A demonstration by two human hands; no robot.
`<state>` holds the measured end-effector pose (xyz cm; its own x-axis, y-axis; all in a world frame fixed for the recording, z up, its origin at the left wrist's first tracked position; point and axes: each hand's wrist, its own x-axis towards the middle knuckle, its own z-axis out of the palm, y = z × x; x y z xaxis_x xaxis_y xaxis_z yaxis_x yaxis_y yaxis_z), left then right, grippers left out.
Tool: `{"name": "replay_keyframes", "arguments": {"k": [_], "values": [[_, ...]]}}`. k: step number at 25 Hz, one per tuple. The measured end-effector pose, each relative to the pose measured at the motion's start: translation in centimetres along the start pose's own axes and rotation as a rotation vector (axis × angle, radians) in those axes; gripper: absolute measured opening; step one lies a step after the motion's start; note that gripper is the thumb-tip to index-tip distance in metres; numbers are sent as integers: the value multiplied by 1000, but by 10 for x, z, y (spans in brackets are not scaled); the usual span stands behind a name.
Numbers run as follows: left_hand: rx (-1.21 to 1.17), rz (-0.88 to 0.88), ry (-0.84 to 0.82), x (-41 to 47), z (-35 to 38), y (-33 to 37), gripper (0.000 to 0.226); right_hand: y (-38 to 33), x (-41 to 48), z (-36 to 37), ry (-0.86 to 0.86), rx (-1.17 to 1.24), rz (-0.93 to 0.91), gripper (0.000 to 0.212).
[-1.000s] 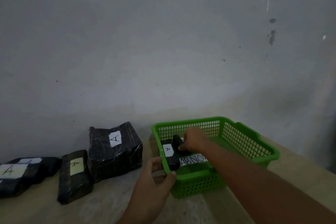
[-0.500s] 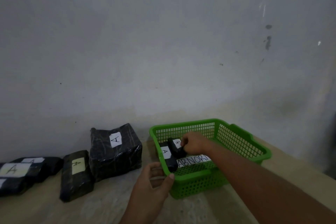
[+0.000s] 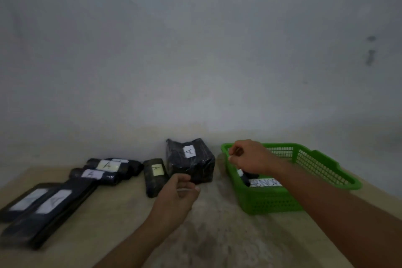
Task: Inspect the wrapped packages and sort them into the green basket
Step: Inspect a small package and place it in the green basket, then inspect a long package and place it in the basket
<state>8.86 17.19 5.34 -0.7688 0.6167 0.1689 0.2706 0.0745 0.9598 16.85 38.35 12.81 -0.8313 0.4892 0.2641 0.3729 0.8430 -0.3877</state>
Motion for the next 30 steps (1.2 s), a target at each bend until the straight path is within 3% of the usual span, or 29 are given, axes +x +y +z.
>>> {"name": "replay_keyframes", "arguments": {"k": [7,13,18,22,26,30], "values": [[76,-62,265,-15,-126,-37,27,-112,-10,75,-184,165,-180,9],[318,-19,489,-7,-193,-86,29,-182,20,181,-284,205,-273,36],[344,-11,548,-8,-198,-114,30,-215,43,246,-214,153,-261,62],[383,68,555,-6,-194,-126,31,-218,63,277,-133,87,-249,68],[377,71,557,-5,-196,-129,31,-220,73,290,12,56,-161,64],[426,127,565,-7,-197,-131,30,-220,64,288,104,141,-110,42]]}}
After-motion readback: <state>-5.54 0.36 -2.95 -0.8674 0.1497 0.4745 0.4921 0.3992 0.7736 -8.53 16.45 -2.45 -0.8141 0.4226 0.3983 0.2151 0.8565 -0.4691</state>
